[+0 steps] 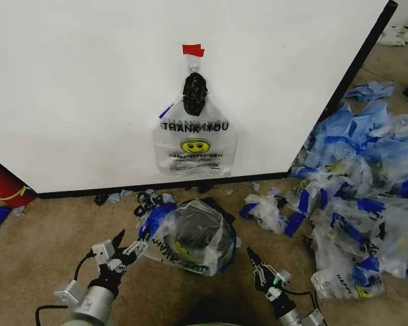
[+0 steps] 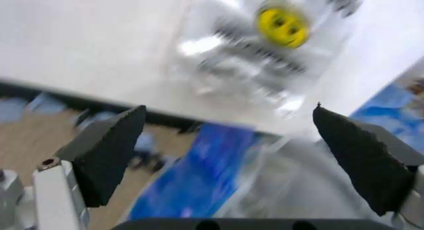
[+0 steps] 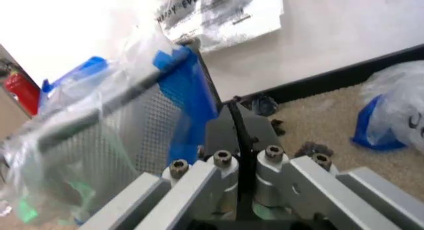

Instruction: Pick up the garbage bag from the wall and place it over the trash bin.

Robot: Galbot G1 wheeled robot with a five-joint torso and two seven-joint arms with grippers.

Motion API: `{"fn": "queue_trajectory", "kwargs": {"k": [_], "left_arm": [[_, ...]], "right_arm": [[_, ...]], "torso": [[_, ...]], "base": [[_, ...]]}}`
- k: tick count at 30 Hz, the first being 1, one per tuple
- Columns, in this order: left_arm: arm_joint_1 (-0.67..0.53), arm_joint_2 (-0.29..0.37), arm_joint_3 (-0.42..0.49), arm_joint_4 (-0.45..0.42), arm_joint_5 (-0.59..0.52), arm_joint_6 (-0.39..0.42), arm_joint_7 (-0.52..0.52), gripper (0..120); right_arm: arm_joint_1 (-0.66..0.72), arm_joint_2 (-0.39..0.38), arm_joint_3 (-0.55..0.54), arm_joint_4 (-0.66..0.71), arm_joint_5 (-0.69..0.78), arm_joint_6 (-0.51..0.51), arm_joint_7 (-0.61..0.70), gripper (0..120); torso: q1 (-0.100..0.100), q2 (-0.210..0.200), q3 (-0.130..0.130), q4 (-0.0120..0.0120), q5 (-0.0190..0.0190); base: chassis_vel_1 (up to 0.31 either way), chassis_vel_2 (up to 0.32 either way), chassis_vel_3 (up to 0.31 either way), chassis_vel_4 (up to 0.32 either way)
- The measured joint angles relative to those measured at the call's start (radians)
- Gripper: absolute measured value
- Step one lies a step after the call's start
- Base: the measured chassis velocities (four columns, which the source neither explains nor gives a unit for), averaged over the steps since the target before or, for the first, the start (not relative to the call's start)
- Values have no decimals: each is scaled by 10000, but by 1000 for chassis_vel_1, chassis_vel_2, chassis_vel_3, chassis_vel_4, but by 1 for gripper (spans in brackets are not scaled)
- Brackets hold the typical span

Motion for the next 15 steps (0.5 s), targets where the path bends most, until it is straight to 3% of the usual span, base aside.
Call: {"fn": "queue_trajectory", "kwargs": {"k": [3, 5, 9, 10, 13, 15], "left_arm": [[-391, 551, -73, -93, -522, 57, 321, 99], [-835, 1154, -31, -102, -1087, 87, 465, 98], [-2098, 2398, 433, 246, -2205, 269, 764, 98], [-2098, 2398, 433, 246, -2205, 269, 764, 98], [-2902, 3053, 815, 706, -2794, 342, 980, 98], [-3801, 3490, 1574, 1120, -3115, 353, 1137, 98]], "right_arm": [[221, -70, -194, 222, -4, 0, 161, 0], [464, -148, -348, 448, -51, 0, 348, 0], [865, -253, -589, 953, -244, -253, 873, 0], [865, -253, -589, 953, -244, -253, 873, 0], [1321, -255, -880, 1209, -397, -473, 1194, 0], [1419, -241, -977, 1360, -496, -573, 1363, 0]], "torso": [[0, 0, 0, -2, -1], [0, -1, 1, 9, 4], [0, 0, 2, -2, 4], [0, 0, 2, -2, 4], [1, -1, 3, 7, -2], [0, -1, 2, 10, 4]], "base": [[0, 0, 0, 0], [0, 0, 0, 0], [0, 0, 0, 0], [0, 0, 0, 0], [0, 0, 0, 0], [0, 0, 0, 0]]}}
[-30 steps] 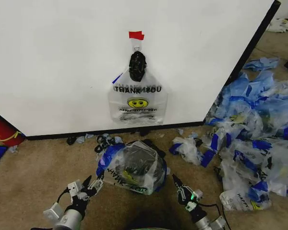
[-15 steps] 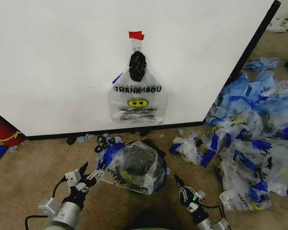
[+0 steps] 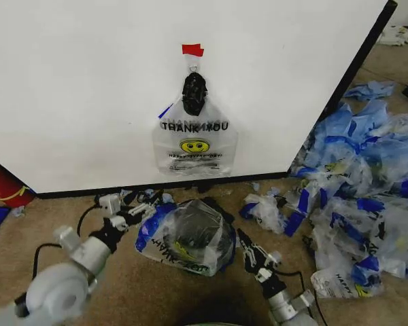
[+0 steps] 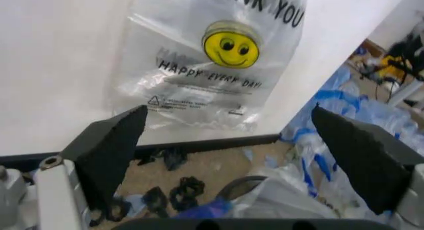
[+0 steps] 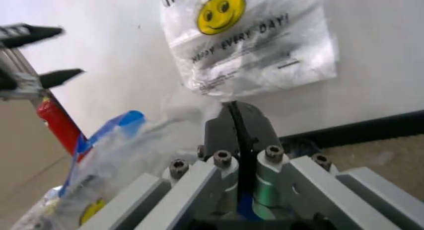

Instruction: Pick up the garbage bag from the wall and place it over the trash bin.

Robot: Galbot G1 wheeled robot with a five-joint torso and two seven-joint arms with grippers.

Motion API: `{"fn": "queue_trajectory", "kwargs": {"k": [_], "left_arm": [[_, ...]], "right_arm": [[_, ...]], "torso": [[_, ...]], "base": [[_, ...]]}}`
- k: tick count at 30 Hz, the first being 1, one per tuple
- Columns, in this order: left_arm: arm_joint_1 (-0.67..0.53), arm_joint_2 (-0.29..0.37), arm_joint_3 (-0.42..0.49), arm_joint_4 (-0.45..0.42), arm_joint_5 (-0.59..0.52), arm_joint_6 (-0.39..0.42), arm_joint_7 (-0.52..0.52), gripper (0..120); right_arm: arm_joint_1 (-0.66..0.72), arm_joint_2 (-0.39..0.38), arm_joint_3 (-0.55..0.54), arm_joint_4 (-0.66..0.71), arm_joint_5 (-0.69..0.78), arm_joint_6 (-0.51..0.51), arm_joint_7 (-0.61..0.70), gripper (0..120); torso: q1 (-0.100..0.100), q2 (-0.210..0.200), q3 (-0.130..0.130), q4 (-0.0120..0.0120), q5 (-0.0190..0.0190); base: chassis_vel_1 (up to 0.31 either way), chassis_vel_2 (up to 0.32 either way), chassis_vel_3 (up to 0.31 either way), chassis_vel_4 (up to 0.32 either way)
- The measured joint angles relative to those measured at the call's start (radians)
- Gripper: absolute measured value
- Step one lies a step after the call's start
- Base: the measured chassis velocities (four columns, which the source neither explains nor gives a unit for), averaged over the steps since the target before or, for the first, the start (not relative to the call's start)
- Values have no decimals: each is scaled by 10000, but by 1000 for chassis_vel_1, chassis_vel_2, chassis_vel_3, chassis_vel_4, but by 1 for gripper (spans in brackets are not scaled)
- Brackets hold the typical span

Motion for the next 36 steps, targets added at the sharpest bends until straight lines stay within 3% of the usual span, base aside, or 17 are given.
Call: {"fn": "queue_trajectory", "kwargs": {"k": [2, 3, 4, 5, 8, 11, 14, 15, 21, 24, 30, 36], "left_arm": [[-488, 153, 490, 180, -135, 1, 59, 98], [-1199, 273, 1219, 401, -305, 2, 109, 98], [-1199, 273, 1219, 401, -305, 2, 109, 98], [-2513, 331, 2403, 724, -617, -8, 146, 98], [-4078, 33, 3614, 1107, -819, -7, 139, 97], [-4332, -182, 3805, 1144, -810, -7, 132, 97], [-3851, -271, 3487, 1141, -646, -22, 213, 97], [-3577, -251, 3341, 1145, -569, -27, 293, 97], [-3583, 59, 3519, 1355, -502, -47, 593, 98], [-4308, 184, 4282, 1554, -502, -55, 893, 98], [-7228, -30, 7577, 2545, -504, -257, 1657, 97], [-8655, -290, 9005, 3016, -560, -300, 1858, 97]], "right_arm": [[-4, 11, -5, 69, -58, -37, 79, 0], [-27, 29, 4, 140, -115, -69, 149, 0], [-27, 29, 4, 140, -115, -69, 149, 0], [-122, 74, 56, 279, -221, -112, 291, 0], [-349, 107, 244, 526, -356, -199, 495, 0], [-455, 38, 389, 682, -395, -272, 604, 0], [-441, -234, 559, 873, -390, -389, 739, 0], [-391, -345, 607, 938, -375, -416, 806, 0], [-351, -524, 664, 1184, -311, -507, 918, 0], [-418, -540, 733, 1348, -313, -551, 985, 0], [-780, -560, 1051, 1602, -352, -591, 1076, 0], [-1086, -556, 1330, 1649, -372, -587, 1064, 0]], "torso": [[0, 0, 0, -6, -8], [0, 0, 0, -10, -7], [0, 0, 0, -10, -7], [0, 0, 1, -10, -3], [1, 0, 0, -14, 2], [1, 0, 0, -16, -8], [1, 0, -1, -9, 0], [0, -1, -1, 0, -8], [0, 0, -2, -4, -1], [0, 0, -2, -9, 0], [0, -1, -2, -11, -3], [1, 0, -1, -12, -5]], "base": [[0, 0, 0, 0], [0, 0, 0, 0], [0, 0, 0, 0], [0, 0, 0, 0], [0, 0, 0, 0], [0, 0, 0, 0], [0, 0, 0, 0], [0, 0, 0, 0], [0, 0, 0, 0], [0, 0, 0, 0], [0, 0, 0, 0], [0, 0, 0, 0]]}}
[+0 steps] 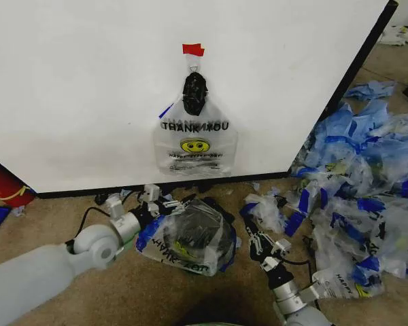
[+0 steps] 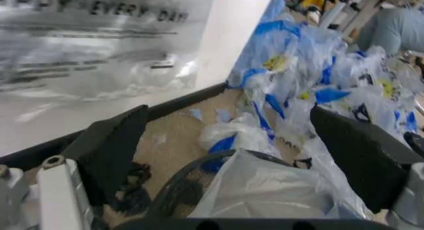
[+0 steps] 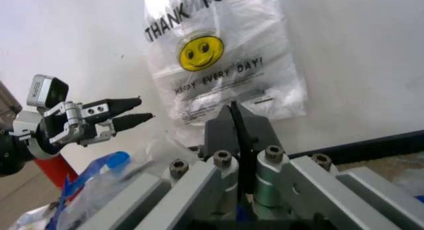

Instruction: Pick up the garbage bag from the wall and place it over the trash bin.

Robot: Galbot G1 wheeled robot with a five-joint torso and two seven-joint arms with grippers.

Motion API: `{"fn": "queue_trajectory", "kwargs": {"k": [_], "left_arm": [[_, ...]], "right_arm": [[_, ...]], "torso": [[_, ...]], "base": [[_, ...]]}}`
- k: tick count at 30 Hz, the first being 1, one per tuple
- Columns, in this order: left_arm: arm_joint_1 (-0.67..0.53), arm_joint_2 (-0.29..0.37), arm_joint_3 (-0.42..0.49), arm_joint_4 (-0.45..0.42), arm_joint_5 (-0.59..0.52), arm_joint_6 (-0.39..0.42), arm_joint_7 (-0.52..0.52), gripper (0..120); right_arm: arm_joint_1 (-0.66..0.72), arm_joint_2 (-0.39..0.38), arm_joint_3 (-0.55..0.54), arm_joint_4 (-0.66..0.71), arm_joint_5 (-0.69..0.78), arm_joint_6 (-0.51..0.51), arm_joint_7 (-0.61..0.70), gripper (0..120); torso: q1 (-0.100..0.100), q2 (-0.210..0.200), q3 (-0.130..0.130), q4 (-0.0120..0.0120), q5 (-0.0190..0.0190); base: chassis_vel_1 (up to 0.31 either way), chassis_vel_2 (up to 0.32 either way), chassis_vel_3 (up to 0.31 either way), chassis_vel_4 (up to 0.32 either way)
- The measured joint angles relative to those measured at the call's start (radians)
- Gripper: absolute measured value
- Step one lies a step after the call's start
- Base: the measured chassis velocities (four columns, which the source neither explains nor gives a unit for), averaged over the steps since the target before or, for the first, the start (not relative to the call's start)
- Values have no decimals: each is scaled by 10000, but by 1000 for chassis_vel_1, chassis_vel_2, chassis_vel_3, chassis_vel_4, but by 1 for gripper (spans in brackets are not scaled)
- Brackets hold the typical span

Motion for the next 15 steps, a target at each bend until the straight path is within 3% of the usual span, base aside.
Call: {"fn": "queue_trajectory", "kwargs": {"k": [8, 15], "left_arm": [[-1567, 126, 1929, 212, -224, -34, 152, 97], [-1793, 588, 2214, 42, -219, -25, 198, 97]], "right_arm": [[-211, 23, 250, 26, 6, 46, -55, 0], [-95, 158, 147, -83, 35, 63, -91, 0]], "torso": [[-1, 0, -1, 4, 3], [-1, 0, -1, 6, 3]], "base": [[0, 0, 0, 0], [0, 0, 0, 0]]}}
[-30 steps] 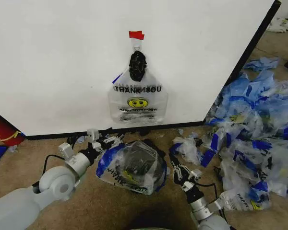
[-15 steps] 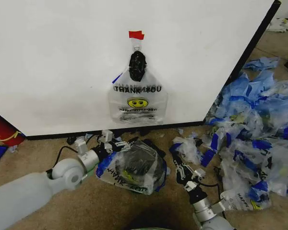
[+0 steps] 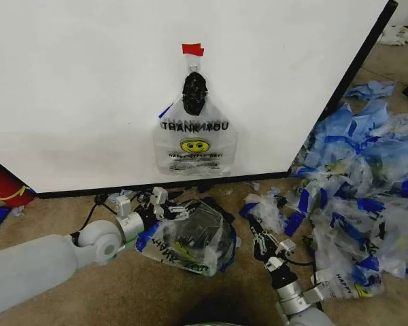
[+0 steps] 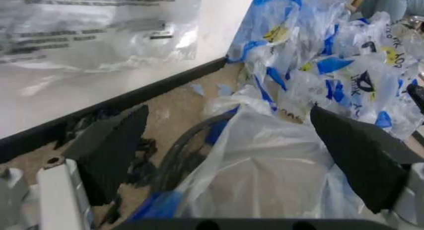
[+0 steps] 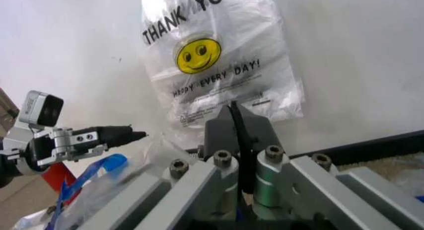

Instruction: Pick up the garbage bag from the wall and place it over the trash bin.

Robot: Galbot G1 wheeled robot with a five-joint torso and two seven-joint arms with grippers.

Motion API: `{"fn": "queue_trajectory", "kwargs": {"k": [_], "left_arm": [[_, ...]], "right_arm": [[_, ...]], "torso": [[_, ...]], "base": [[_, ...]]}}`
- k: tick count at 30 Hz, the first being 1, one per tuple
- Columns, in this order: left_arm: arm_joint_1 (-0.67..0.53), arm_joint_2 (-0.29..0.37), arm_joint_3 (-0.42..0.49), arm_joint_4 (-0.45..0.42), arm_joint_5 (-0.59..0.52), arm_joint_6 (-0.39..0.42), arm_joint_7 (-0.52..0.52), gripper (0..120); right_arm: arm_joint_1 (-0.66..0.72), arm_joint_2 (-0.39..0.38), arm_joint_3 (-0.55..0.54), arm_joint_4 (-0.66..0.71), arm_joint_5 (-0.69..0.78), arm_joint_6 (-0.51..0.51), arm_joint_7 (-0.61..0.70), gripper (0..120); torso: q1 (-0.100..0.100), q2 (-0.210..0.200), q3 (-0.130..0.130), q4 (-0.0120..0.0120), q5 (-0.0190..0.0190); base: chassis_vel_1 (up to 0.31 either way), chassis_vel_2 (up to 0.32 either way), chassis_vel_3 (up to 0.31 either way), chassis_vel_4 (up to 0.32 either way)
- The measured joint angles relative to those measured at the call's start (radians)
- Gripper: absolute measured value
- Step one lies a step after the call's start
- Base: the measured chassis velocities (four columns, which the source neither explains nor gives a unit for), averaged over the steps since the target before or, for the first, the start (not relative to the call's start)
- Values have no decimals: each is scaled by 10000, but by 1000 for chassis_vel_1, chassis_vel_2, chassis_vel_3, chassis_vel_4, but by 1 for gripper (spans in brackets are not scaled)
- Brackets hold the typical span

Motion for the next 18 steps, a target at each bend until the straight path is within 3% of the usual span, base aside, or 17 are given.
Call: {"fn": "queue_trajectory", "kwargs": {"k": [18], "left_arm": [[-1, 431, 690, 249, -305, 74, 20, 96]], "right_arm": [[203, 88, -168, -141, 125, 36, -66, 0]], "torso": [[0, 0, 0, -3, -1]], "base": [[0, 0, 0, 0]]}}
